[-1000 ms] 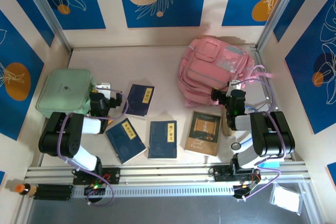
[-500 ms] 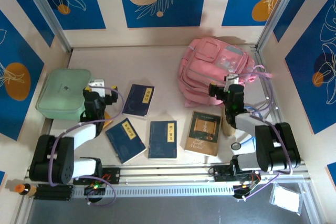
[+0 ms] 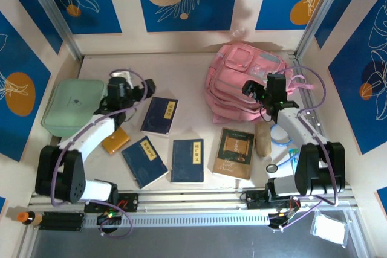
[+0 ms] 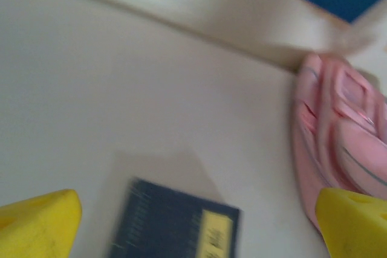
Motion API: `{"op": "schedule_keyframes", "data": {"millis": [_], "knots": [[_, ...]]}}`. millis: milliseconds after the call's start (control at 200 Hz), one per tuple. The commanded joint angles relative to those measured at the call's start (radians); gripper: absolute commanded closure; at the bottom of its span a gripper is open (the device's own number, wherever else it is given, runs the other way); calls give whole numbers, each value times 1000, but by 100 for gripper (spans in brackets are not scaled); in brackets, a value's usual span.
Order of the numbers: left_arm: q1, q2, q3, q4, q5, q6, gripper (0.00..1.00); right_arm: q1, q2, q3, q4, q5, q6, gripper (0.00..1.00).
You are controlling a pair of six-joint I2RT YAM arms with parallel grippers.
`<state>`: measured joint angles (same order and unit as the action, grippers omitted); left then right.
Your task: Pack the student bag
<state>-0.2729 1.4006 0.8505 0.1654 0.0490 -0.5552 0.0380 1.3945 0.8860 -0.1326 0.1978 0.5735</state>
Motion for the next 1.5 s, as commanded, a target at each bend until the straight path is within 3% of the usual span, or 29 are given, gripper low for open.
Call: {"op": "schedule_keyframes", "data": {"millis": [0,190,350,440,645,830,1085,1220,1380,1495], "knots": [[-121,93,72,-36,92,-186,2,-47,64,22,-120,-195,118,0],[-260,295,171,39,128,-351,9,-63,185,85,-126,-306,121,4],[-301,460,304,34,195,-408,17,-29,250,103,-114,-367,144,6],[-311,529,385,-51,166,-413,17,22,267,85,-78,-405,175,7],[-313,636,546,-206,82,-361,20,121,279,63,-5,-455,218,8],[-315,724,709,-381,-22,-293,23,111,229,68,29,-520,202,8],[-314,845,918,-525,-127,-207,31,85,126,32,10,-475,174,7],[-315,902,1004,-569,-121,-201,40,79,95,6,1,-440,166,7],[-315,915,1018,-564,-108,-222,57,76,86,-3,-13,-420,163,7],[-314,882,1019,-568,-135,-214,75,76,83,-9,-13,-411,167,7]]}}
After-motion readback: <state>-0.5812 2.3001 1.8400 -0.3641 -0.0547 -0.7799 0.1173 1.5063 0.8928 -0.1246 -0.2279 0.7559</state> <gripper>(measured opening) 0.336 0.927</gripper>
